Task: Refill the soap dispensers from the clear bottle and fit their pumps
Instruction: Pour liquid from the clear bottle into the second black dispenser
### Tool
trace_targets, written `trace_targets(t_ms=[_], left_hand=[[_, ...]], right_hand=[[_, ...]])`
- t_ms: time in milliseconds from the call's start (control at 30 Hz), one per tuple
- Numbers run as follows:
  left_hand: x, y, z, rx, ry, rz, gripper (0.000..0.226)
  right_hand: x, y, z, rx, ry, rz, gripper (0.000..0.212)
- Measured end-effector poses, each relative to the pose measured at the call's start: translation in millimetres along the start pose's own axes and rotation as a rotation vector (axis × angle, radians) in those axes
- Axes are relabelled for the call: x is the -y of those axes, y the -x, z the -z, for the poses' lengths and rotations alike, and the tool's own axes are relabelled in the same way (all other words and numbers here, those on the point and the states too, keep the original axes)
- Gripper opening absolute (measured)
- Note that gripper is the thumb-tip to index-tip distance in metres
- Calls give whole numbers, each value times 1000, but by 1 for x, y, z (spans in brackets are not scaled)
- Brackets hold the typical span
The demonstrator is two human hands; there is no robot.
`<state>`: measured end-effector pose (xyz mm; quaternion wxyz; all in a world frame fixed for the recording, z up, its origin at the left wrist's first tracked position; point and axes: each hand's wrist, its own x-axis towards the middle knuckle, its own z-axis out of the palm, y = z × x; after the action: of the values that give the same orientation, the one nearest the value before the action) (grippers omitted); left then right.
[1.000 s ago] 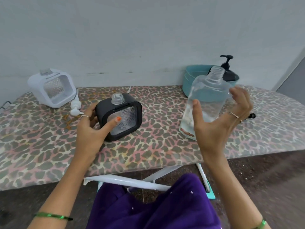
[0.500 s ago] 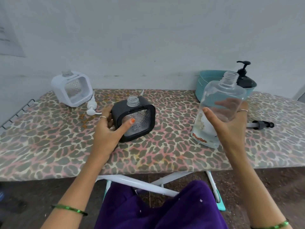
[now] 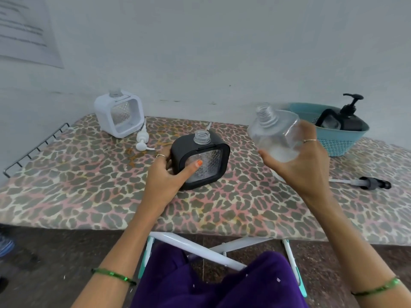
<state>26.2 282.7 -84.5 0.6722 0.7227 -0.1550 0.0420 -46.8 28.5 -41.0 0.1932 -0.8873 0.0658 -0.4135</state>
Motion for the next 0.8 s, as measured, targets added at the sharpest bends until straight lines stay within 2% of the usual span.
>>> trace_targets(t_ms=[333, 500, 800], left_hand=[[-4, 3, -1, -28, -132, -139, 51], [0, 2, -1, -39, -220, -191, 53], [2, 1, -1, -46, -263, -211, 43]], right_hand=[[10, -26, 8, 42, 288, 372, 78], [16, -33, 8, 63, 357, 468, 77], [19, -37, 7, 89, 432, 563, 78]])
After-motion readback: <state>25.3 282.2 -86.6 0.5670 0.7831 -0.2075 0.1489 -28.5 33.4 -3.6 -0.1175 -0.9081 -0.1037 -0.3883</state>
